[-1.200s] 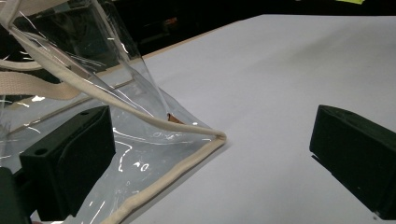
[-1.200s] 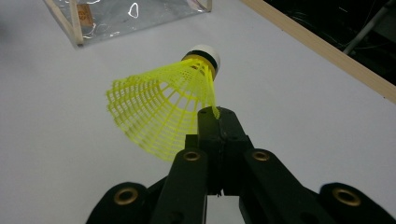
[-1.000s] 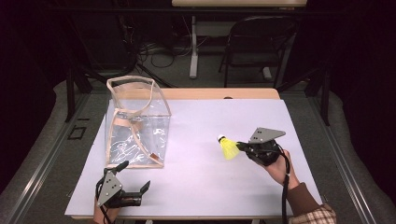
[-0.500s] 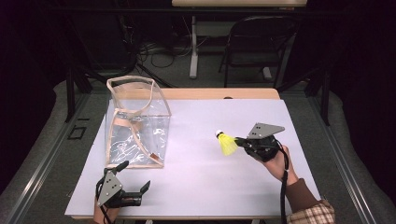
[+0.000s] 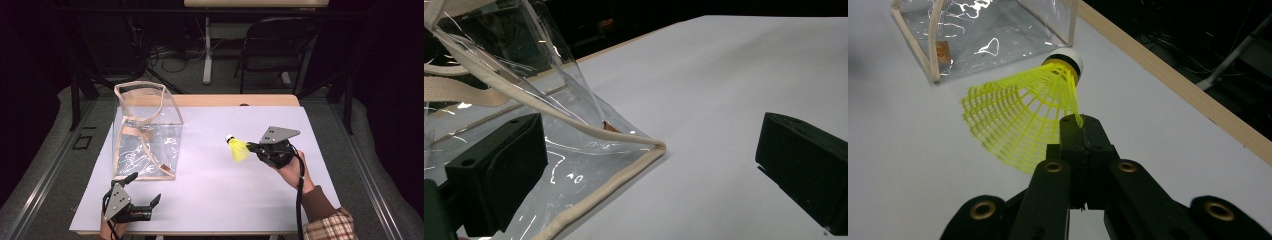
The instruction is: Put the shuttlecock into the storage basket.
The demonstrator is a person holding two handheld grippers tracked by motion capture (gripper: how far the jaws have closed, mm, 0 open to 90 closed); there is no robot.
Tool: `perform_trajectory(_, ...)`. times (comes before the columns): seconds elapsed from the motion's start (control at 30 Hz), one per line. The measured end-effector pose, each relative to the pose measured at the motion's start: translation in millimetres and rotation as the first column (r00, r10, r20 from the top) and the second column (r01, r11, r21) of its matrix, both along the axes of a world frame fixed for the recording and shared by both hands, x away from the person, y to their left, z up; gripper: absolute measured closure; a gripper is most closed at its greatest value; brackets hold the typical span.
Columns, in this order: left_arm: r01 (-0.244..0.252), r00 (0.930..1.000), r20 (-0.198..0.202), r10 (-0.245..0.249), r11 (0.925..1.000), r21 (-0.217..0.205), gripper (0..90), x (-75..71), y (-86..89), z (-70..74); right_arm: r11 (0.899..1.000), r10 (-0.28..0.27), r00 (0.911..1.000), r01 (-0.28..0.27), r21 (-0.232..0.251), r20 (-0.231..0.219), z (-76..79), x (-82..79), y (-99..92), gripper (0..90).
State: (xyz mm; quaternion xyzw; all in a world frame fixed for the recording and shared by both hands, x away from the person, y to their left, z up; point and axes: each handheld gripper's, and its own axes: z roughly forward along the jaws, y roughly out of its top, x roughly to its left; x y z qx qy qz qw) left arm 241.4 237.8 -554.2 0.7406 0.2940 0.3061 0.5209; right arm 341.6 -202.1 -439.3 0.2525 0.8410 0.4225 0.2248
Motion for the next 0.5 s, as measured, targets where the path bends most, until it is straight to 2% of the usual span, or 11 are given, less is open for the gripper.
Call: perform_trajectory(0.5,0.001,1.0000,0.002,-0.001,1.0000,0.004,0.1,-0.4,-0.3,0.1,1.000,0.004,1.0000,-0.004,0.012,0.008,6.2,7.4,7.4,90.0)
